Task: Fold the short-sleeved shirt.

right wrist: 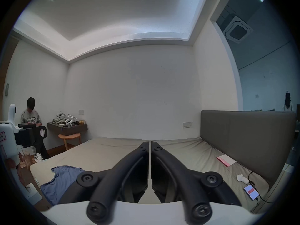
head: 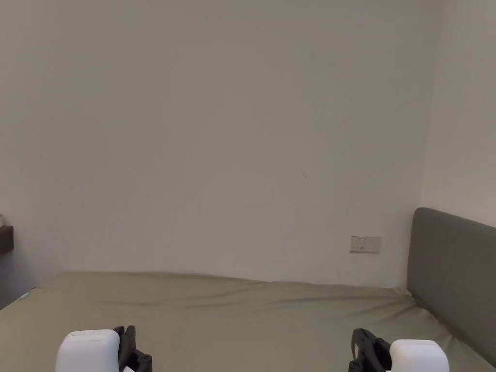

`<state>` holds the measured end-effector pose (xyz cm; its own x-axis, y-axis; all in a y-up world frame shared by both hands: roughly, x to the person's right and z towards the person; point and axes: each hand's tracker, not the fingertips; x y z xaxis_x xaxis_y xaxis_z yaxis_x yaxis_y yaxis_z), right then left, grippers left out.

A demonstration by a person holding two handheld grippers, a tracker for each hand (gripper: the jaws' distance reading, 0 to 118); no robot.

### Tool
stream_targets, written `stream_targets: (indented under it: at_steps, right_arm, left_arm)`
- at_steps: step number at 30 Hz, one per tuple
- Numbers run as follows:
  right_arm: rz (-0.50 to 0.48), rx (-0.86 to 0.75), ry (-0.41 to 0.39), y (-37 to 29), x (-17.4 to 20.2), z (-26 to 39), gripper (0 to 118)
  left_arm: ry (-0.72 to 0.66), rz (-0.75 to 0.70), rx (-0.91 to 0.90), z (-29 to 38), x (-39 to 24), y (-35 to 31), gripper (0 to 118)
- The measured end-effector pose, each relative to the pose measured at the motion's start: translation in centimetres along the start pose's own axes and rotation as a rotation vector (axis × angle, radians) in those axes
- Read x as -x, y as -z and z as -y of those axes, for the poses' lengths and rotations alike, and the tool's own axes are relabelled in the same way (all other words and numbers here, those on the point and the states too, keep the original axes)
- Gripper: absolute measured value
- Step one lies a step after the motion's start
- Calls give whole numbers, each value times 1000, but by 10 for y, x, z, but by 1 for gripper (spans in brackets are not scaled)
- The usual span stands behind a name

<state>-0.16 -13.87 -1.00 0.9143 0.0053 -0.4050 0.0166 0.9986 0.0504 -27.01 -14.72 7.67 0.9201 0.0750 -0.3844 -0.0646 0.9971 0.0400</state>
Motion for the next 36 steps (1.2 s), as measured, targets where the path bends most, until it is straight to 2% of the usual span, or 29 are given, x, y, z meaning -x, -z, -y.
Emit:
stream_targets:
  at_steps: [2, 9, 12, 15, 16, 17, 19, 20, 24, 27, 30, 32, 36]
  right_arm:
    - [-40, 9, -13, 12, 19, 2, 4]
    - [-290, 35, -13, 45, 109, 22, 4]
    - [-394, 61, -13, 50, 148, 36, 4]
    - [-459, 74, -39, 50, 180, 47, 4]
    - [-465, 71, -45, 50, 187, 50, 4]
    - [-476, 65, -51, 50, 192, 53, 4]
    - [-485, 54, -68, 49, 200, 56, 4]
    - [-485, 53, -75, 50, 201, 57, 4]
    - [-467, 63, -116, 56, 197, 57, 4]
    - [-443, 89, -118, 60, 185, 56, 4]
    - [-396, 107, -107, 65, 167, 60, 4]
    - [-369, 149, -123, 69, 154, 63, 4]
    - [-283, 205, -149, 80, 120, 72, 4]
  left_arm:
    - [12, -55, 9, 2, 20, -5, 10]
    - [13, -272, 76, 9, 120, -36, 10]
    - [-34, -316, 86, 13, 149, -49, 10]
    - [-6, -352, 119, 20, 164, -49, 10]
    - [0, -344, 149, 23, 169, -45, 13]
    - [-1, -318, 207, 27, 172, -38, 34]
    - [-4, -274, 343, 38, 179, -16, 109]
    - [-3, -257, 391, 46, 180, -6, 115]
    - [-4, -149, 454, 80, 174, 45, 115]
    - [-9, -32, 668, 124, 164, 108, 115]
    - [-25, -2, 791, 179, 150, 166, 115]
    - [13, 14, 871, 215, 143, 204, 115]
    - [40, -32, 974, 287, 136, 267, 115]
